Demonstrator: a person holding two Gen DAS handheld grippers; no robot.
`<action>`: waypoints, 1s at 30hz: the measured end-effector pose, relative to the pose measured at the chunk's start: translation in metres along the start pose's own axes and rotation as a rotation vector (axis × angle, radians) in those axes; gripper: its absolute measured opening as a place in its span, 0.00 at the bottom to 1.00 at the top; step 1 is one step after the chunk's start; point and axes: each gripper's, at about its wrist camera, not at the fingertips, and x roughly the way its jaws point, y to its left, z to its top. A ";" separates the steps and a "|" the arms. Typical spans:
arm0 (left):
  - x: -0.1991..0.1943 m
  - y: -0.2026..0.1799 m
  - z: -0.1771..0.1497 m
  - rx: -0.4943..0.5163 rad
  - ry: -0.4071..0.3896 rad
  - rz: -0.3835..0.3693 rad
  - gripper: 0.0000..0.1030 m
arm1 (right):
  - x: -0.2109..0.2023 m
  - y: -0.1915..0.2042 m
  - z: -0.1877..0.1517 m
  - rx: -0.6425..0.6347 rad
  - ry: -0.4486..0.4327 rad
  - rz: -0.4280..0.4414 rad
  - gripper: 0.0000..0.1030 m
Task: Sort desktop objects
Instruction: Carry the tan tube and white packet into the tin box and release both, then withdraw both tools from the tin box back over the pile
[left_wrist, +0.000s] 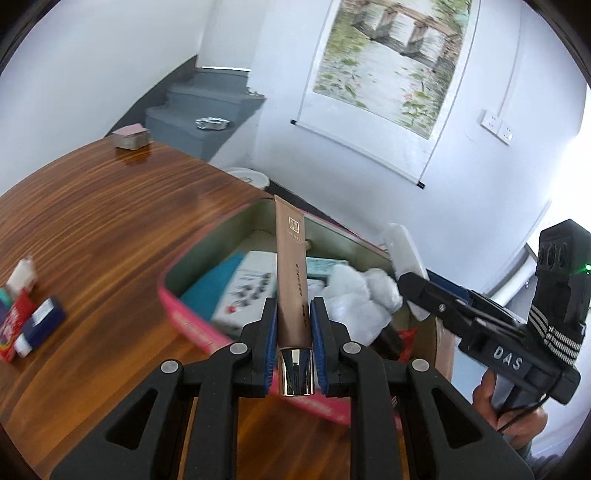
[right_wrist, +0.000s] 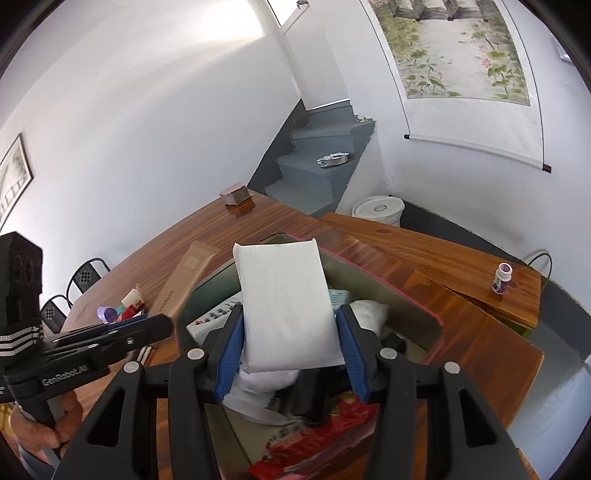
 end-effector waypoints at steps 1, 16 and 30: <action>0.006 -0.004 0.002 0.005 0.009 -0.005 0.19 | 0.000 -0.002 0.000 0.001 0.000 0.001 0.52; 0.001 0.021 0.003 -0.053 0.012 0.038 0.20 | 0.016 0.013 0.020 -0.048 0.024 -0.012 0.53; -0.055 0.064 0.005 -0.096 -0.106 0.155 0.45 | 0.018 0.040 0.016 -0.062 0.053 -0.001 0.66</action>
